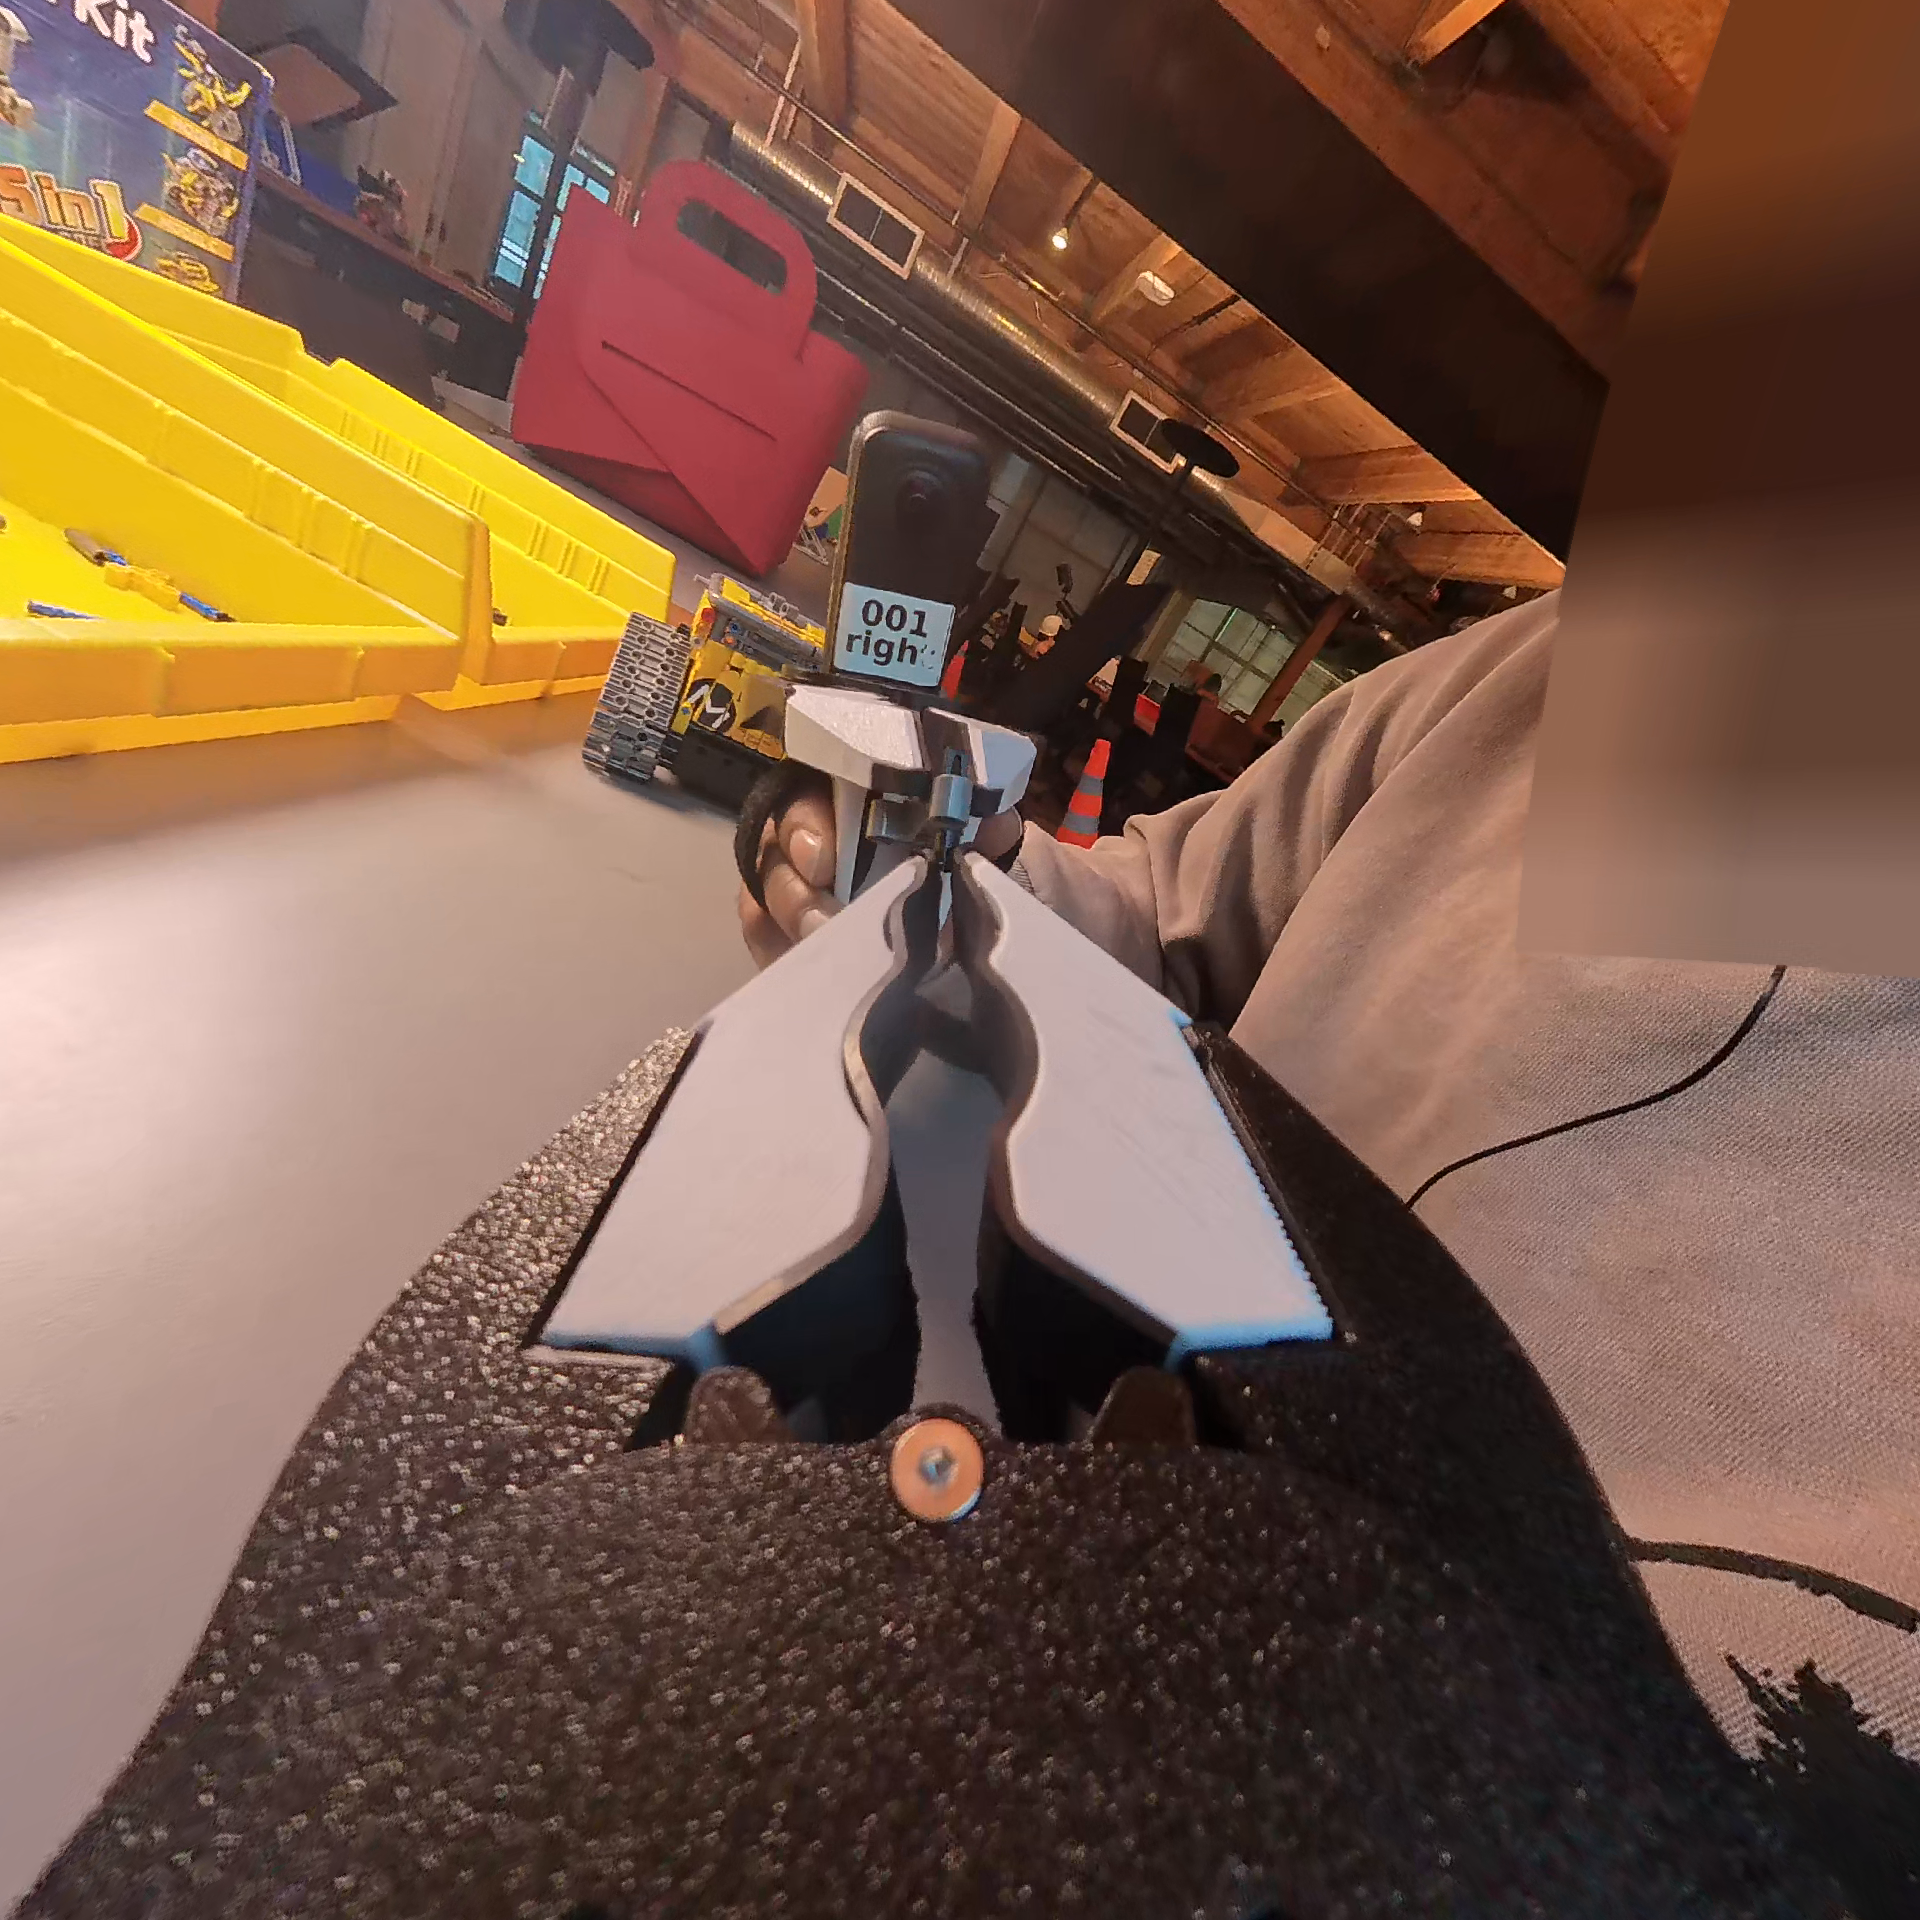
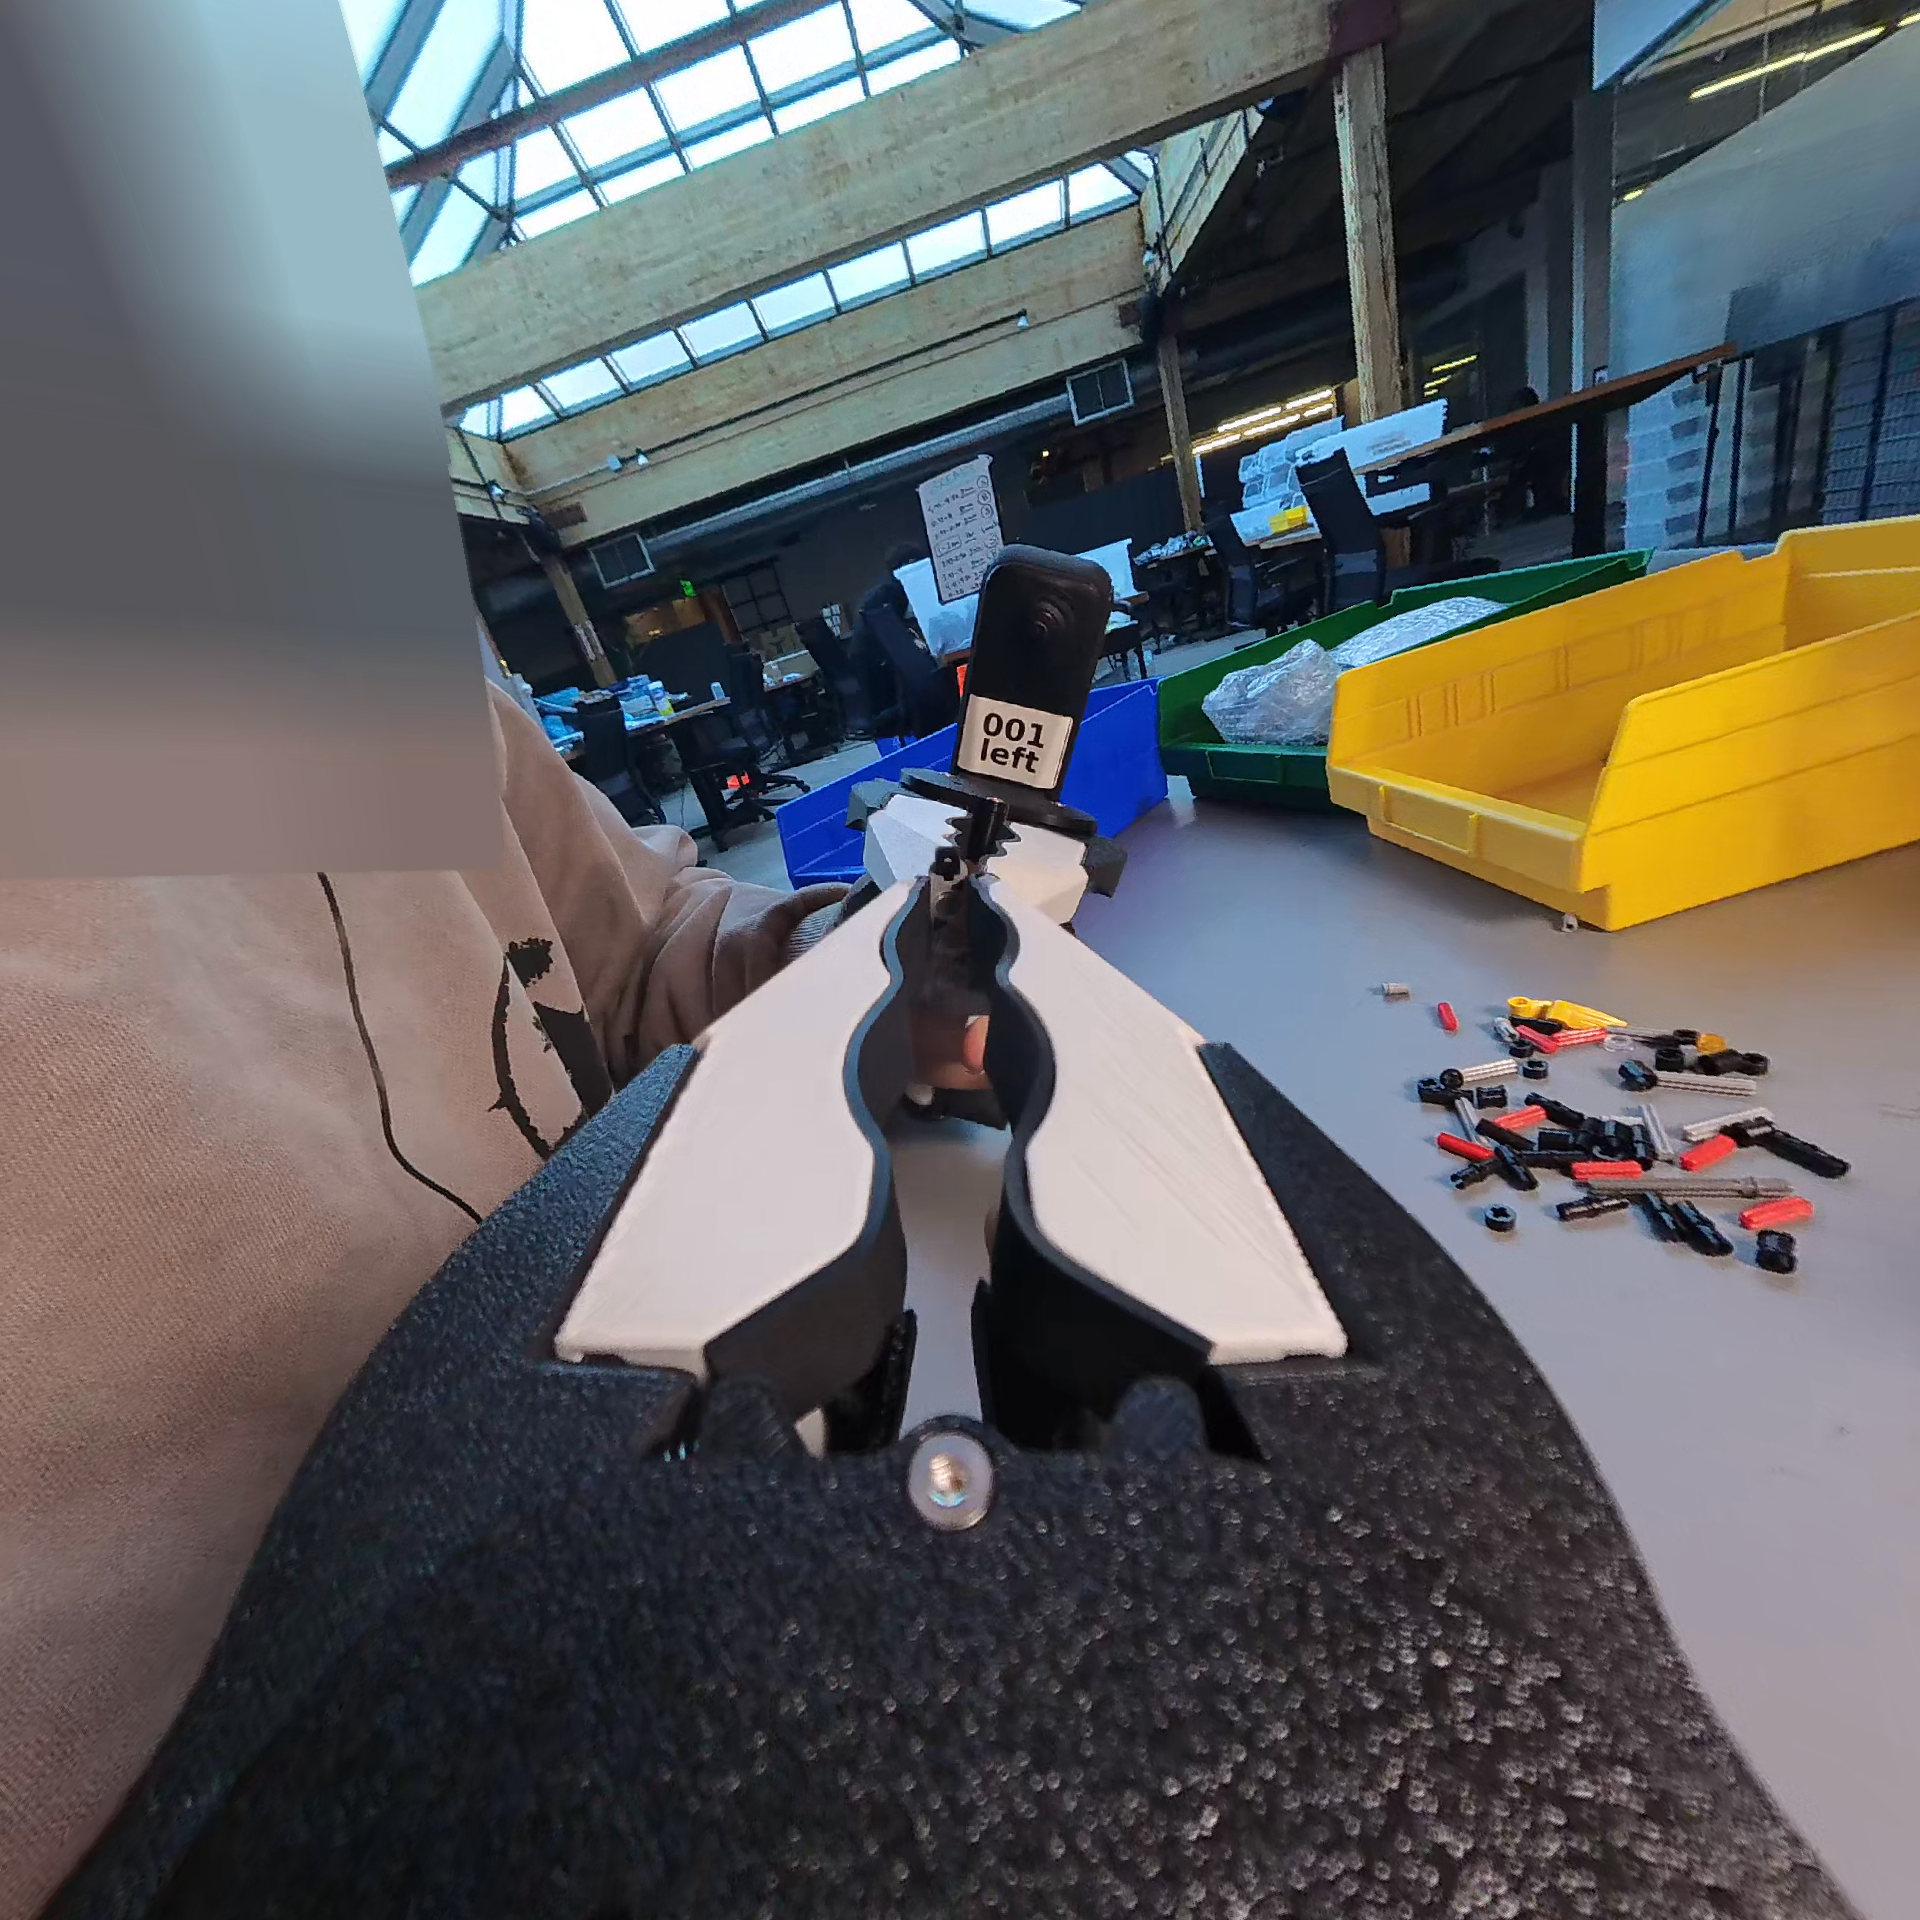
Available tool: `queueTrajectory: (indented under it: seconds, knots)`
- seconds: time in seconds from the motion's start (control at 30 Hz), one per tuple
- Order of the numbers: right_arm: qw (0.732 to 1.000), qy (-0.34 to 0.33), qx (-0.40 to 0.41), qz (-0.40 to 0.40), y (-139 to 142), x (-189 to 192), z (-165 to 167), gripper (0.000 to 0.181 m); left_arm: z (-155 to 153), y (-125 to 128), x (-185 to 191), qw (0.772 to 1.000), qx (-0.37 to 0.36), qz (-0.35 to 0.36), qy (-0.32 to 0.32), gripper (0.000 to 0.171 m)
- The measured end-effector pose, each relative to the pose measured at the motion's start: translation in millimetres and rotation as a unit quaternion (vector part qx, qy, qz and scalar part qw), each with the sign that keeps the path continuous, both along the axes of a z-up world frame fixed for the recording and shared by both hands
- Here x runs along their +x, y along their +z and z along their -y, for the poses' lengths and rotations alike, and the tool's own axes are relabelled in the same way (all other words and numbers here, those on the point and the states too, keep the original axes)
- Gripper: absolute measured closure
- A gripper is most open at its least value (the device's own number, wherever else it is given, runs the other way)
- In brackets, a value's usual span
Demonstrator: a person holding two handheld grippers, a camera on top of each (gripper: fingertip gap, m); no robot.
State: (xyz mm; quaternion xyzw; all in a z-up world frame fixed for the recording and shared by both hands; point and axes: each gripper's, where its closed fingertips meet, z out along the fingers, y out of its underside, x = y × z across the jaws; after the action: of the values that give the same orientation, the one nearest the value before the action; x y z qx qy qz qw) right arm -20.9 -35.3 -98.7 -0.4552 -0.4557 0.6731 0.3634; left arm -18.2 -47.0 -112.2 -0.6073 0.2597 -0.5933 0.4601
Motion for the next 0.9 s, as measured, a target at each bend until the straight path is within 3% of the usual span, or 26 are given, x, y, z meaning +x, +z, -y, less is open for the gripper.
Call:
queueTrajectory:
  seconds: [0.07, 0.23, 0.43, 0.57, 0.7, 0.8, 0.9]
  knots:
    - [0.999, 0.019, 0.010, 0.031, -9, -1, 2, 0.178, 0, -10, -1, 1.000, 0.004, -0.031, 0.006, 0.169]
    - [0.987, -0.004, 0.124, 0.100, -35, -2, 3, 0.175, 0, -28, 2, 0.994, 0.026, -0.110, 0.009, 0.168]
    - [0.964, -0.016, 0.211, 0.159, -56, -3, 4, 0.175, -2, -44, 2, 0.988, 0.014, -0.154, 0.002, 0.167]
    - [0.955, -0.014, 0.211, 0.206, -77, -2, -1, 0.175, -7, -59, -2, 0.971, 0.059, -0.230, 0.028, 0.167]
    - [0.932, -0.025, 0.272, 0.236, -94, -1, -7, 0.178, -13, -69, -9, 0.941, 0.129, -0.306, 0.059, 0.167]
    - [0.924, -0.052, 0.298, 0.233, -95, -5, -11, 0.181, -15, -73, -10, 0.941, 0.122, -0.311, 0.060, 0.167]
    - [0.904, -0.074, 0.325, 0.270, -104, -1, -22, 0.173, -20, -81, -15, 0.936, 0.100, -0.331, 0.068, 0.167]
